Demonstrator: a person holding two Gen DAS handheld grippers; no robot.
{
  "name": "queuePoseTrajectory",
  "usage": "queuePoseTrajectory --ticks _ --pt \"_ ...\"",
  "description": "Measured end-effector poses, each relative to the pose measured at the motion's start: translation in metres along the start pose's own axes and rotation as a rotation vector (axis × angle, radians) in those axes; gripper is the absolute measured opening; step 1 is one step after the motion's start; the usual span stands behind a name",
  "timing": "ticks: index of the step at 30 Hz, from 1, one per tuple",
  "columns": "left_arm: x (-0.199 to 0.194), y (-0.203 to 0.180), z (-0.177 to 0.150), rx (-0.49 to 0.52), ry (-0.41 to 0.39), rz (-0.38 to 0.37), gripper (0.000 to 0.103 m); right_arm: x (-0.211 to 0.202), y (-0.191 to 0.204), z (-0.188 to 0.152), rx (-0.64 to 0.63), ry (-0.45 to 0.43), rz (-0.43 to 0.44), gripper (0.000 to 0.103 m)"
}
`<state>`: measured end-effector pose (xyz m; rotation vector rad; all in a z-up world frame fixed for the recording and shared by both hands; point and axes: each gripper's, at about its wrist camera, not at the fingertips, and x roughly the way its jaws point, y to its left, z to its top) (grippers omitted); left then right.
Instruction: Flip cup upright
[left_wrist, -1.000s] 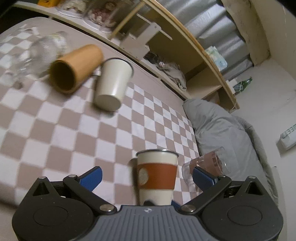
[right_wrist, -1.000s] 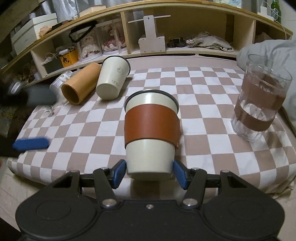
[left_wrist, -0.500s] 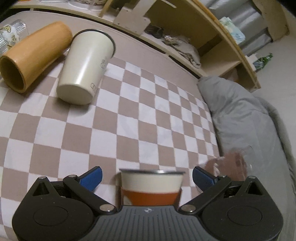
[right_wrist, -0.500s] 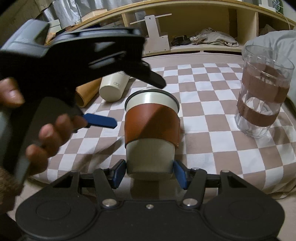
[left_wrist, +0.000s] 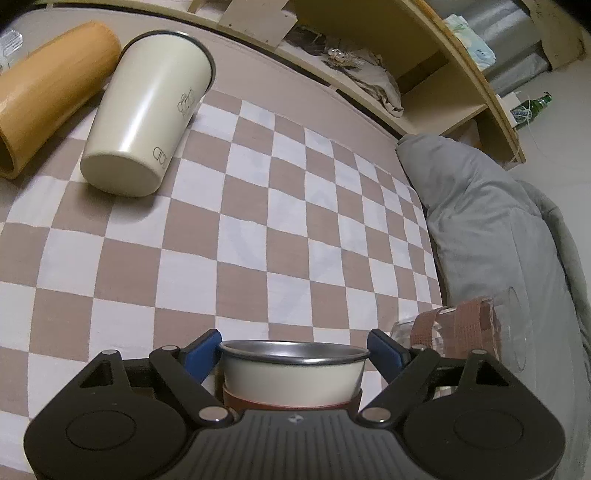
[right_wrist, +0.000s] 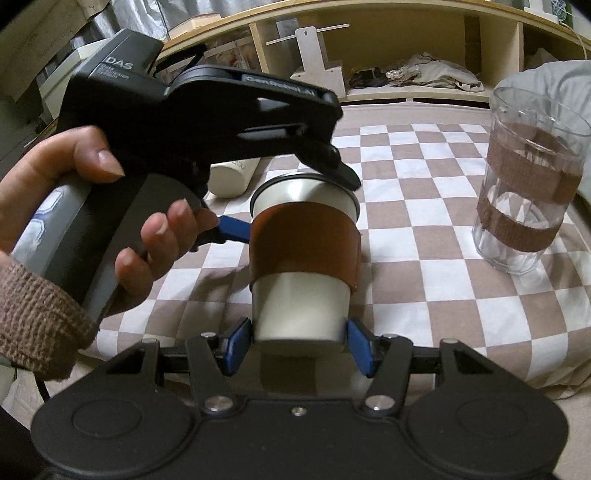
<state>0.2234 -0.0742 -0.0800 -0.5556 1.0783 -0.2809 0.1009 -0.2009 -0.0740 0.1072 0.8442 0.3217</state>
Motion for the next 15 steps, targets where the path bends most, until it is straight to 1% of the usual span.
queuePoseTrajectory --ticks 3,8,11,15 --pt "-0.007 -0.004 -0.003 0.029 -0.024 -0.002 0.085 0.000 -0.001 0.000 -0.001 0.002 0.004 0.058" --pt "-0.028 -0.031 -0.012 0.180 -0.102 -0.011 0.085 0.000 -0.006 0.001 0.014 0.006 0.018 0.058" --pt "-0.038 -0.051 -0.019 0.278 -0.138 -0.016 0.085 0.001 -0.012 0.003 0.028 0.003 -0.004 0.057" --pt "-0.041 -0.073 -0.027 0.359 -0.160 -0.027 0.085 0.007 -0.022 0.008 0.064 -0.005 -0.072 0.054"
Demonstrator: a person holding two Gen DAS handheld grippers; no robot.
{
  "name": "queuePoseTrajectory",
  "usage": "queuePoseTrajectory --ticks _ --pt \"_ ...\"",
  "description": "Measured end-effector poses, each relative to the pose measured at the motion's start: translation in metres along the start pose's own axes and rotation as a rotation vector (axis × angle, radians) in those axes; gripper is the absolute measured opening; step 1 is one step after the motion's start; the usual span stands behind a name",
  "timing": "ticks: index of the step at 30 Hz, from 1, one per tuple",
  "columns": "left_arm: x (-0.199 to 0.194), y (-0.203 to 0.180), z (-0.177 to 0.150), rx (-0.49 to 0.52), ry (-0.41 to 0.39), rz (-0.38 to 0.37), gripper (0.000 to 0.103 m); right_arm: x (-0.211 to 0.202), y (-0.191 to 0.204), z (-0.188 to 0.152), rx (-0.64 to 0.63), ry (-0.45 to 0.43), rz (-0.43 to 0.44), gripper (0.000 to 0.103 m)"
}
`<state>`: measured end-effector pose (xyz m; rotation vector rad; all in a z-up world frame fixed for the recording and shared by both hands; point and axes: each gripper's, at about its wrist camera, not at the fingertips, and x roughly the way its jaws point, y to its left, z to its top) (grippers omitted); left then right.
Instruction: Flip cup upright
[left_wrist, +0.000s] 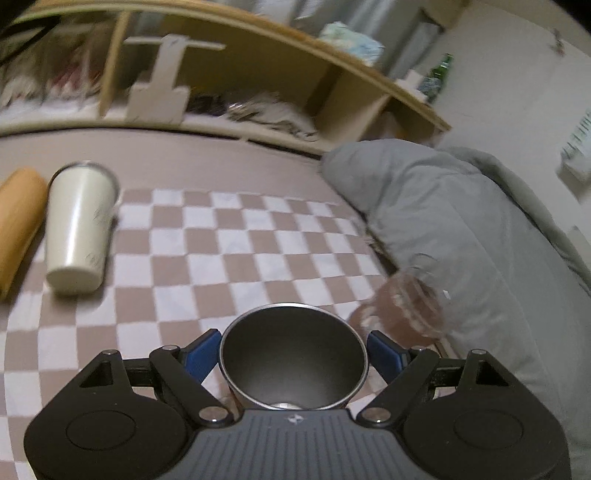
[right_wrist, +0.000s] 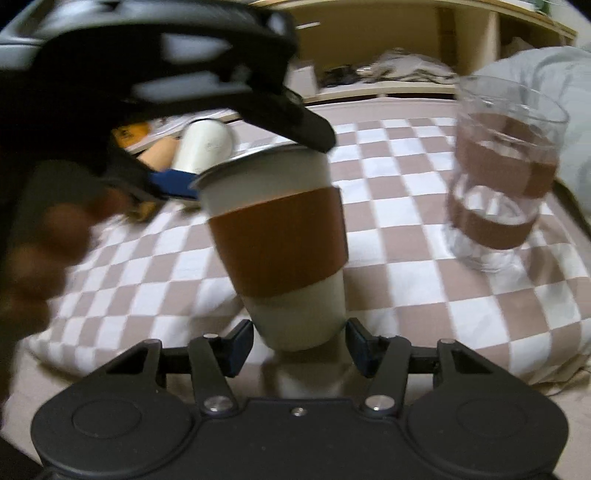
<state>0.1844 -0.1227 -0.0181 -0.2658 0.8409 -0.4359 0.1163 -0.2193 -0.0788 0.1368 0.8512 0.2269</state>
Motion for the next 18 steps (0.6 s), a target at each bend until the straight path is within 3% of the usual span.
queuePoseTrajectory --ticks 8,14,18 --pt "0.019 -0.029 0.001 0.074 0.026 0.021 0.085 0.008 -0.032 0.015 0.113 -0.063 -0.073 0.053" --pt "0.033 -0.048 0.008 0.132 0.033 0.068 0.084 0.011 -0.049 0.020 0.203 -0.086 -0.055 0.053" --pt "0.031 -0.055 0.012 0.125 0.035 0.038 0.086 0.005 -0.055 0.019 0.228 -0.098 -0.048 0.054"
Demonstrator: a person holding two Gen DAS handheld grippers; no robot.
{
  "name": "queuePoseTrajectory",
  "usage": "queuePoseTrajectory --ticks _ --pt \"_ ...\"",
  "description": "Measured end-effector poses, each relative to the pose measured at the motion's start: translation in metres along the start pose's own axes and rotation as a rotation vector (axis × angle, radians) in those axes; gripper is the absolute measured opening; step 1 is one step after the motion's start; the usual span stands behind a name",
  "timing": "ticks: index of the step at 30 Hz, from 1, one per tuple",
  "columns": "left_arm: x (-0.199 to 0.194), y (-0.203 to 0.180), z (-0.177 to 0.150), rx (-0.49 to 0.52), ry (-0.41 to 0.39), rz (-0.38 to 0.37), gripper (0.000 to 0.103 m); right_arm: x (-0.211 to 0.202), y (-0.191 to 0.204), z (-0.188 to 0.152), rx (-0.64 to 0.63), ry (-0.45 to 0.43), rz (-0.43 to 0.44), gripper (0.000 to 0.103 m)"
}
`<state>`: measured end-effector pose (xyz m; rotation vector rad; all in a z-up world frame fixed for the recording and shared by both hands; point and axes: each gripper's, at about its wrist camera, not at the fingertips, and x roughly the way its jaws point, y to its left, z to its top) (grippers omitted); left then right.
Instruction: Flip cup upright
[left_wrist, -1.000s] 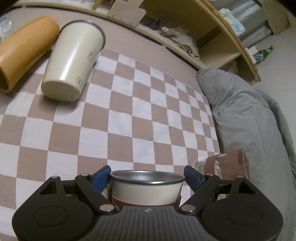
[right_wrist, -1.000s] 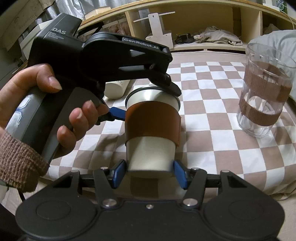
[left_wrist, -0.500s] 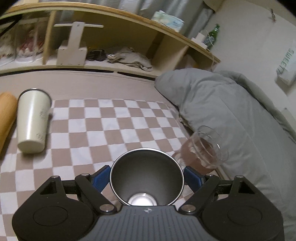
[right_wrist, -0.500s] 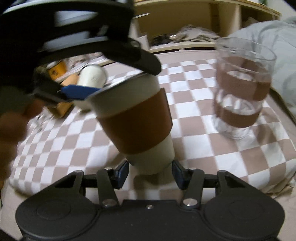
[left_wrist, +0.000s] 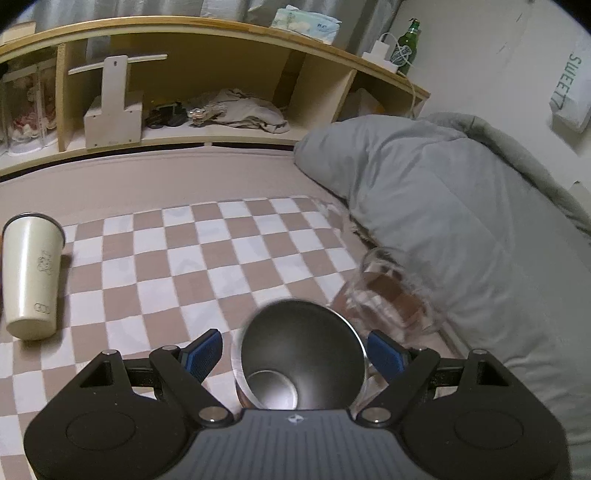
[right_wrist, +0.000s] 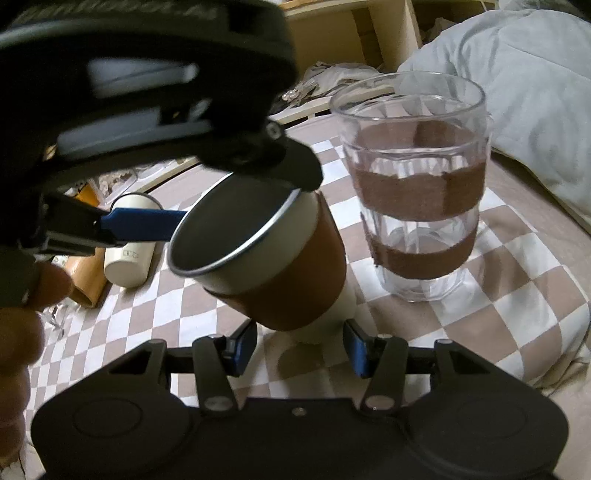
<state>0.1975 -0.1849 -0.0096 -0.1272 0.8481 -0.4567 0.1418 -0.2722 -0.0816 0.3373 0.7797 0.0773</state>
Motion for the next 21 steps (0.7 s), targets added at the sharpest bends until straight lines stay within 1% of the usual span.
queuePoseTrajectory --ticks 4,10,13,15,21 --pt "-0.002 -0.002 0.000 0.007 -0.005 0.005 0.086 -0.008 -0.008 -0.001 0.025 -0.008 0.015 0.055" --pt "-0.012 0.006 -0.007 -0.017 -0.018 0.015 0.086 -0.020 -0.015 -0.001 0.042 -0.025 0.021 0.060" --pt "-0.023 0.011 -0.010 -0.022 -0.040 0.017 0.086 -0.030 -0.017 -0.001 0.033 -0.034 0.019 0.063" --pt "-0.033 0.015 -0.013 -0.023 -0.060 0.021 0.086 -0.035 -0.016 -0.001 0.024 -0.047 0.011 0.064" --pt "-0.067 0.028 -0.025 -0.014 -0.128 0.050 0.086 -0.066 -0.008 0.002 -0.055 -0.098 -0.039 0.067"
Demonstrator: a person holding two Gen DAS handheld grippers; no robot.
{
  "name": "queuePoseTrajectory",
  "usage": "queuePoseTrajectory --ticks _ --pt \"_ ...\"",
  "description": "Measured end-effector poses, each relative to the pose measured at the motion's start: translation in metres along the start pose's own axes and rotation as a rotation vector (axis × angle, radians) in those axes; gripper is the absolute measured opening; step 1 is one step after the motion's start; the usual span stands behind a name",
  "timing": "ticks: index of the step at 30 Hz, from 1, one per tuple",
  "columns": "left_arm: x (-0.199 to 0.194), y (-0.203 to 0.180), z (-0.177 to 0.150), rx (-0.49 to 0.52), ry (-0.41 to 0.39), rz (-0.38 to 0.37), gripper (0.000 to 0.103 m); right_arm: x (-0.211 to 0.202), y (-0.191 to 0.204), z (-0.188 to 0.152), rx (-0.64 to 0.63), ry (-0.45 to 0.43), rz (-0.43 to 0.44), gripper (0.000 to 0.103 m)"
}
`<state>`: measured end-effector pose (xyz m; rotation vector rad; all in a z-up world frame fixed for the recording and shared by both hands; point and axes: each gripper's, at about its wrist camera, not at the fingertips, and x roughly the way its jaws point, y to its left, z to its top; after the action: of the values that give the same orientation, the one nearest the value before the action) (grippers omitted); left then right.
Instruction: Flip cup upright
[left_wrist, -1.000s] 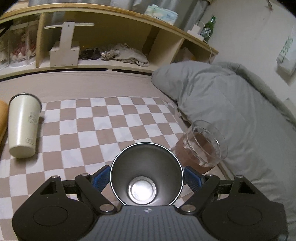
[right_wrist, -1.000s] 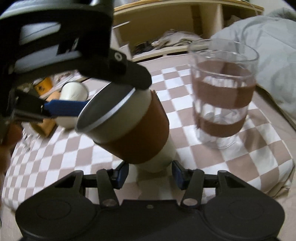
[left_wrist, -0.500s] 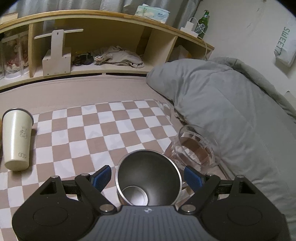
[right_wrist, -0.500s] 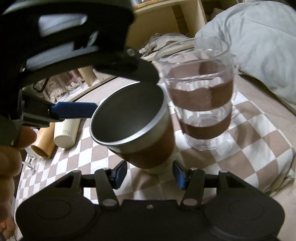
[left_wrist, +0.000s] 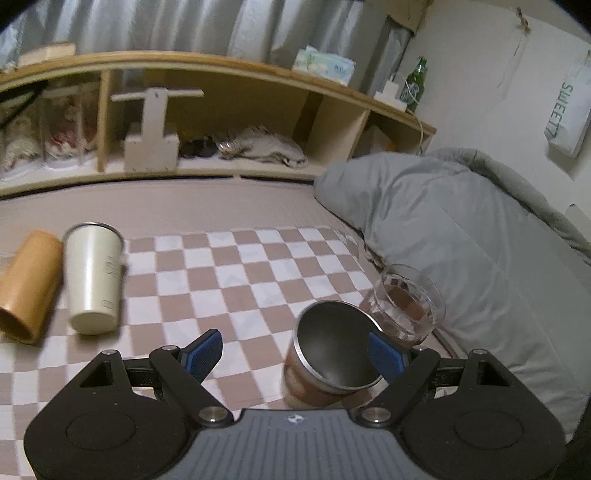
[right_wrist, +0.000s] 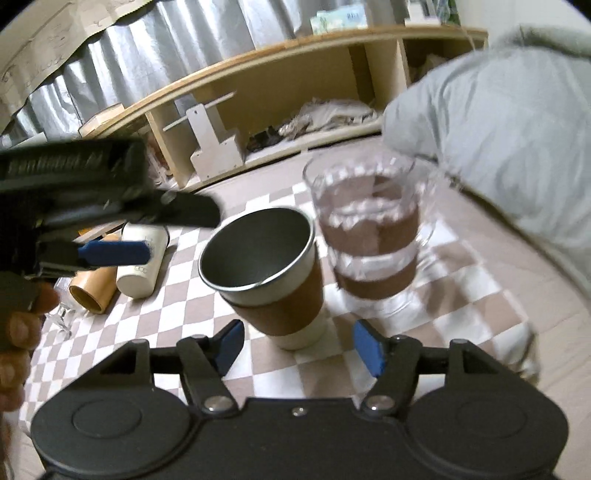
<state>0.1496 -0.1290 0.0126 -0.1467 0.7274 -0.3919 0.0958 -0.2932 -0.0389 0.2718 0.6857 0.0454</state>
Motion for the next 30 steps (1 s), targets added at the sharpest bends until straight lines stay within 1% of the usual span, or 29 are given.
queuePoseTrajectory --ticks 6,8,14,17,20,23,25,30 --pt "-0.042 0.014 -0.016 0.041 -0.078 0.054 0.088 -0.037 0.006 0.006 -0.030 -0.083 -0.009 0.070" --pt "-0.056 0.019 -0.022 0.055 -0.105 0.077 0.093 -0.048 0.012 0.005 -0.052 -0.110 -0.014 0.071" --pt "-0.097 0.032 -0.046 0.101 -0.187 0.138 0.101 -0.076 0.027 -0.002 -0.111 -0.183 -0.017 0.080" --pt "-0.112 0.038 -0.059 0.111 -0.222 0.154 0.103 -0.088 0.036 -0.007 -0.147 -0.212 -0.032 0.084" --pt "-0.122 0.042 -0.072 0.127 -0.243 0.168 0.103 -0.098 0.041 -0.012 -0.169 -0.230 -0.051 0.089" --pt "-0.127 0.046 -0.083 0.140 -0.253 0.167 0.103 -0.104 0.042 -0.018 -0.164 -0.237 -0.074 0.093" --pt "-0.125 0.049 -0.087 0.145 -0.251 0.159 0.103 -0.104 0.043 -0.022 -0.170 -0.232 -0.088 0.098" --pt "-0.119 0.054 -0.099 0.155 -0.250 0.179 0.103 -0.102 0.048 -0.036 -0.200 -0.221 -0.122 0.103"
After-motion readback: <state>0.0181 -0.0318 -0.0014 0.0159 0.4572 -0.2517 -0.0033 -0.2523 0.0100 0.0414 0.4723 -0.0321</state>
